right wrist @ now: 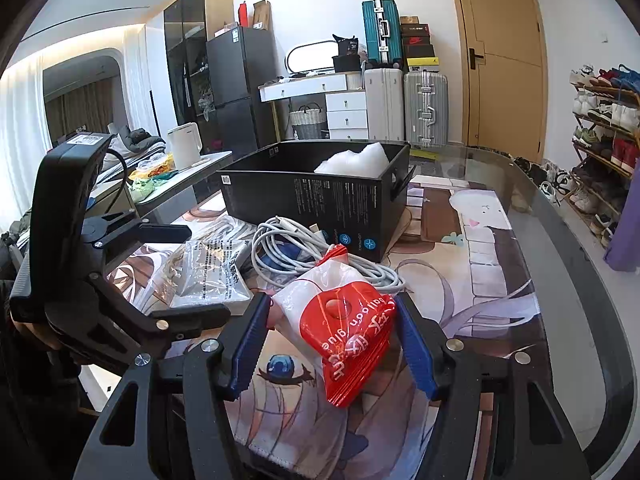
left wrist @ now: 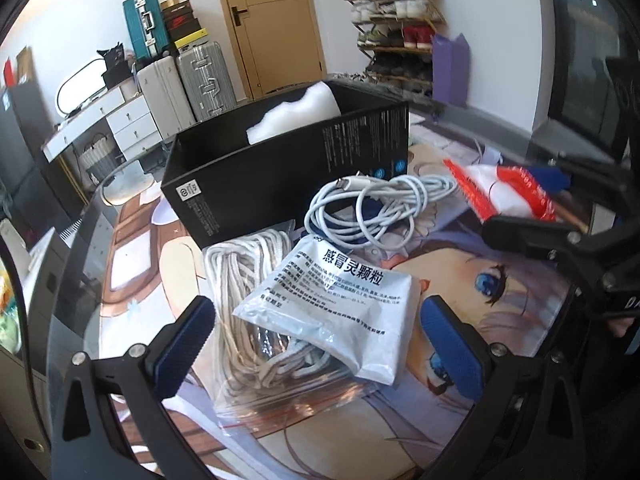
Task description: Organize soft objects
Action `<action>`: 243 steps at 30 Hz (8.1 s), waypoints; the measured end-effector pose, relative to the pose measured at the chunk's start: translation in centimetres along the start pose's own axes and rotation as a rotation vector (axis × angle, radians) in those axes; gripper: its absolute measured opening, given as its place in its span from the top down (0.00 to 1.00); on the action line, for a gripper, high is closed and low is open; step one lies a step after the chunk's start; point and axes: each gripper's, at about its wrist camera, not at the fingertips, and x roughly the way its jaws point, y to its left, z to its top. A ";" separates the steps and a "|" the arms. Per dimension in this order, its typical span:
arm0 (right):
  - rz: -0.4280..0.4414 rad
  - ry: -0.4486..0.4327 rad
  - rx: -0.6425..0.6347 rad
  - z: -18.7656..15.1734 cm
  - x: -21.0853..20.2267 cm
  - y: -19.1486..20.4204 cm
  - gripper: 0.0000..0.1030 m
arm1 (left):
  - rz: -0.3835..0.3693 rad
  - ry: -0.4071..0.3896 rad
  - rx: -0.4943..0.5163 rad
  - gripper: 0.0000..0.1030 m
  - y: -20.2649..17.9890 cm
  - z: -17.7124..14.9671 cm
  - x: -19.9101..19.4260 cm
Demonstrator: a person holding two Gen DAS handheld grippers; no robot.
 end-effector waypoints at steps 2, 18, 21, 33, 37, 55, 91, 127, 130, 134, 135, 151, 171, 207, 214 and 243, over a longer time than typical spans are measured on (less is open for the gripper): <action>0.001 0.001 0.000 0.0 0.0 0.0 0.38 | 0.011 0.004 0.026 0.00 -0.1 0.1 0.1; 0.007 0.011 0.009 -0.2 0.3 -0.2 0.38 | -0.013 0.024 0.125 0.06 -0.4 1.3 0.6; 0.010 0.010 0.013 -0.2 0.3 -0.3 0.38 | -0.042 0.019 0.129 0.20 -0.4 1.2 0.3; 0.004 0.004 0.006 0.0 0.2 -0.2 0.38 | -0.093 -0.024 0.073 0.37 0.3 0.8 -1.5; 0.008 0.000 0.005 0.1 0.1 0.0 0.38 | -0.108 -0.048 0.041 0.37 0.8 0.7 -2.3; -0.007 -0.059 -0.010 3.2 -2.0 -0.6 0.38 | -0.074 -0.181 -0.157 0.37 4.0 2.9 -5.3; 0.062 -0.007 -0.088 12.3 4.4 -1.6 0.38 | -0.052 -0.224 -0.315 0.37 9.1 10.3 0.3; 0.066 0.079 -0.149 12.9 9.6 -1.9 0.26 | -0.055 -0.151 -0.303 0.37 10.0 10.6 4.2; 0.063 0.063 -0.134 12.7 8.6 -2.4 0.15 | -0.061 -0.152 -0.302 0.37 9.7 10.7 4.2; 0.042 0.052 -0.107 12.5 7.7 -3.0 0.13 | -0.063 -0.148 -0.297 0.31 9.4 10.6 4.1; 0.037 0.051 -0.102 12.4 7.6 -3.1 0.07 | -0.066 -0.143 -0.302 0.23 9.4 10.6 4.1; 0.018 0.096 0.002 7.9 4.4 -4.5 0.01 | -0.039 -0.185 -0.325 0.00 8.4 7.7 -0.3; 0.027 0.255 0.080 4.9 6.8 -3.8 0.01 | 0.003 -0.133 -0.329 0.00 7.8 1.9 0.0; -0.072 0.297 0.138 4.8 8.9 -6.3 0.01 | -0.056 -0.108 -0.307 0.00 7.1 1.3 0.4; -0.070 0.293 0.133 4.8 8.8 -5.8 0.01 | -0.055 -0.108 -0.303 0.00 7.0 1.3 0.4; 0.026 0.226 0.123 3.5 5.7 -5.1 0.38 | -0.075 0.009 -0.290 0.00 6.0 1.2 1.1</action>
